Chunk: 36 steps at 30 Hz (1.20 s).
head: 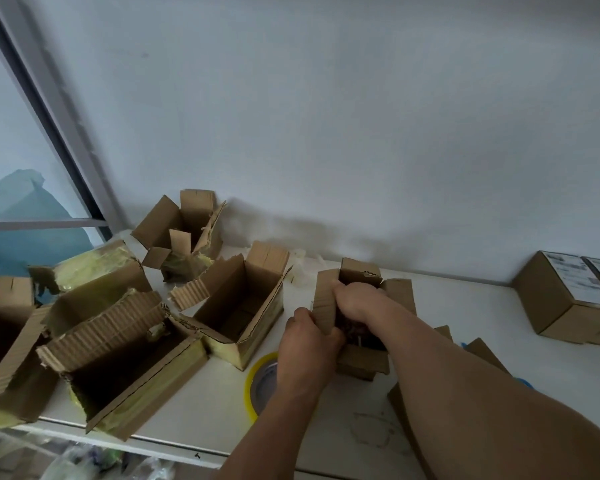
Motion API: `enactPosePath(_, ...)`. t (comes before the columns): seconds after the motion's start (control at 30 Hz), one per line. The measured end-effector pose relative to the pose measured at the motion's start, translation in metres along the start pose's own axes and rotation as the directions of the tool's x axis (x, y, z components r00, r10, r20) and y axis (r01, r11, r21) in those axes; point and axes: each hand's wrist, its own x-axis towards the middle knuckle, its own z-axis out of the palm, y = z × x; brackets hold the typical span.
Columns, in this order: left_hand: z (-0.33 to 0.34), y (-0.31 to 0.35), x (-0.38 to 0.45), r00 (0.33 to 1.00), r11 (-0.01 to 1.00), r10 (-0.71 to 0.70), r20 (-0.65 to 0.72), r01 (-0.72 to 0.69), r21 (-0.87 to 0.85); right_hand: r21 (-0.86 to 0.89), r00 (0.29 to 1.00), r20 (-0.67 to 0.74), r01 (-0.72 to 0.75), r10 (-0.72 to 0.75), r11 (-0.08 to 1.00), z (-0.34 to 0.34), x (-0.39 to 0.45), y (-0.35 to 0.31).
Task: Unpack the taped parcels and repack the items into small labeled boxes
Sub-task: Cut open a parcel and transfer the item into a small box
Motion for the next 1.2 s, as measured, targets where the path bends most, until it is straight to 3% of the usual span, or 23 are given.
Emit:
enactPosePath(0.1,0.000,0.001,-0.001,1.000,1.000,0.001,0.000,-0.001,-0.009,0.015,0.999,0.032,0.019,-0.020,1.000,0.000,-0.001,0.002)
enactPosePath(0.23,-0.001,0.001,-0.002,1.000,1.000,0.001,0.003,-0.001,-0.023,0.188,0.997,0.055,0.046,-0.057,0.981,0.007,0.003,0.013)
enactPosePath(0.47,-0.004,0.004,-0.004,1.000,0.999,0.020,-0.008,-0.021,-0.028,0.188,0.993,0.002,0.116,-0.119,0.975,0.002,-0.006,0.020)
enactPosePath(0.57,-0.006,0.005,-0.004,1.000,1.000,0.010,0.001,-0.010,-0.028,0.056,0.981,-0.015,0.193,-0.192,0.980,0.000,-0.014,0.021)
enactPosePath(0.67,-0.009,0.007,-0.003,1.000,1.000,0.008,0.001,-0.008,-0.016,-0.175,0.927,-0.173,0.305,-0.334,0.936,-0.003,-0.015,0.026)
enactPosePath(0.7,-0.011,0.008,-0.003,1.000,1.000,0.010,-0.007,-0.010,-0.006,-0.171,0.909,-0.227,0.316,-0.350,0.933,-0.006,-0.016,0.029)
enactPosePath(0.8,-0.017,0.010,-0.003,0.999,0.999,0.029,-0.040,-0.027,0.041,-0.092,0.862,-0.365,0.343,-0.352,0.935,-0.013,-0.019,0.043)
enactPosePath(0.93,-0.019,0.011,-0.010,0.999,0.995,0.019,-0.038,-0.015,0.103,0.010,0.817,-0.439,0.421,-0.374,0.907,-0.034,-0.038,0.063)
enactPosePath(1.07,-0.024,0.011,-0.020,0.999,0.979,0.020,-0.043,-0.011,0.204,0.235,0.855,-0.418,0.430,-0.309,0.872,-0.054,-0.071,0.099)
enactPosePath(1.2,-0.030,0.011,-0.031,0.999,0.960,0.026,0.039,-0.036,0.278,0.427,0.887,-0.428,0.368,-0.174,0.826,-0.064,-0.108,0.147)
